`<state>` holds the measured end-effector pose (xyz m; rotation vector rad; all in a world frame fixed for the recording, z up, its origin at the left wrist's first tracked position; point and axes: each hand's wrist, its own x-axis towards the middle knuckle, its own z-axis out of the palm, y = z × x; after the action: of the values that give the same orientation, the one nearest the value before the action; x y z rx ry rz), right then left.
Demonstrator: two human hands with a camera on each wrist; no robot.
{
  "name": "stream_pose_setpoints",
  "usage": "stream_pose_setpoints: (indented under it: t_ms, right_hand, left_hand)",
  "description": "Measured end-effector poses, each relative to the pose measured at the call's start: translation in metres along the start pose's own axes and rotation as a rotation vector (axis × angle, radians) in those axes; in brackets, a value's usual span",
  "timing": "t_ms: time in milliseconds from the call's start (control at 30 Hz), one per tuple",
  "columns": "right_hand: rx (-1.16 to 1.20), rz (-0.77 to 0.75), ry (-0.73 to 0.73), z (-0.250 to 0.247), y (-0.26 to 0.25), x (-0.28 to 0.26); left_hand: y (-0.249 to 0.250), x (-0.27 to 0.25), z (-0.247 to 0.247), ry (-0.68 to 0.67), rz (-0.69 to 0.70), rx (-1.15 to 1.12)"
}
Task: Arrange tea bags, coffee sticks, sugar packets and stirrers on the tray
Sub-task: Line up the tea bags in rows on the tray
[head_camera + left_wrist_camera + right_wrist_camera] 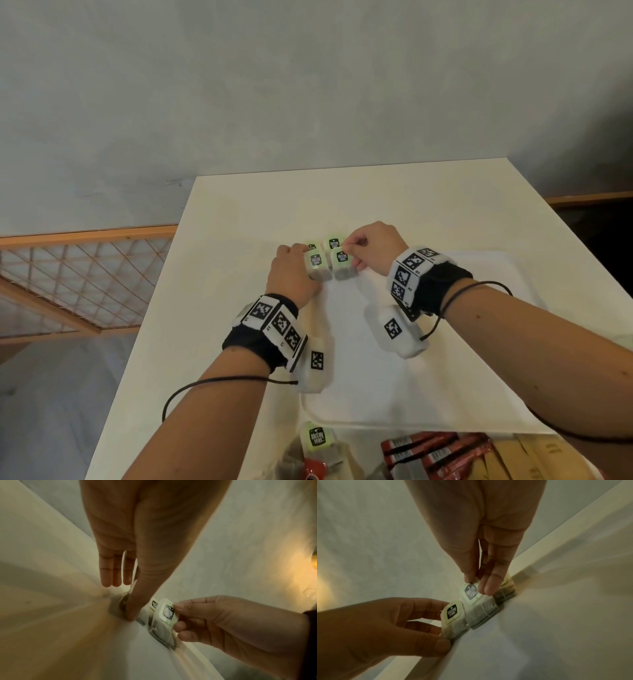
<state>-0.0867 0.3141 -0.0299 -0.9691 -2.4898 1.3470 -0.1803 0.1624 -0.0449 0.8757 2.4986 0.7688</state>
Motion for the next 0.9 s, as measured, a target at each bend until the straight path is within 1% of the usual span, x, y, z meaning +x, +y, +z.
stream_pose_setpoints:
  t_ms: [133,233,367,433,533,667,767,900]
  right_hand:
    - [0.044,0.040,0.027,0.005,-0.001,0.008]
    - [0.064,0.056,0.040,0.006,-0.001,0.008]
    - [0.110,0.077,0.155,0.000,0.006,0.004]
    - [0.074,0.112,0.185,-0.003,0.012,0.002]
    - [-0.041,0.157,0.150,-0.003,0.017,-0.001]
    - [-0.114,0.133,0.100,-0.002,0.017,0.002]
    - [-0.172,0.100,0.093,-0.002,0.017,0.005]
    - [-0.190,0.095,0.101,-0.005,0.015,0.005]
  left_hand:
    - [0.006,0.005,-0.003,-0.026,0.042,-0.015]
    - [0.007,0.008,-0.006,-0.027,0.044,-0.025]
    - [0.007,0.010,-0.010,-0.038,0.058,-0.029]
    - [0.008,0.011,-0.011,-0.051,0.077,-0.016]
    - [0.008,0.012,-0.011,-0.062,0.088,0.001]
    - [0.008,0.013,-0.010,-0.074,0.085,0.022]
    - [0.008,0.014,-0.010,-0.076,0.090,0.030]
    - [0.009,0.016,-0.012,-0.091,0.082,0.054]
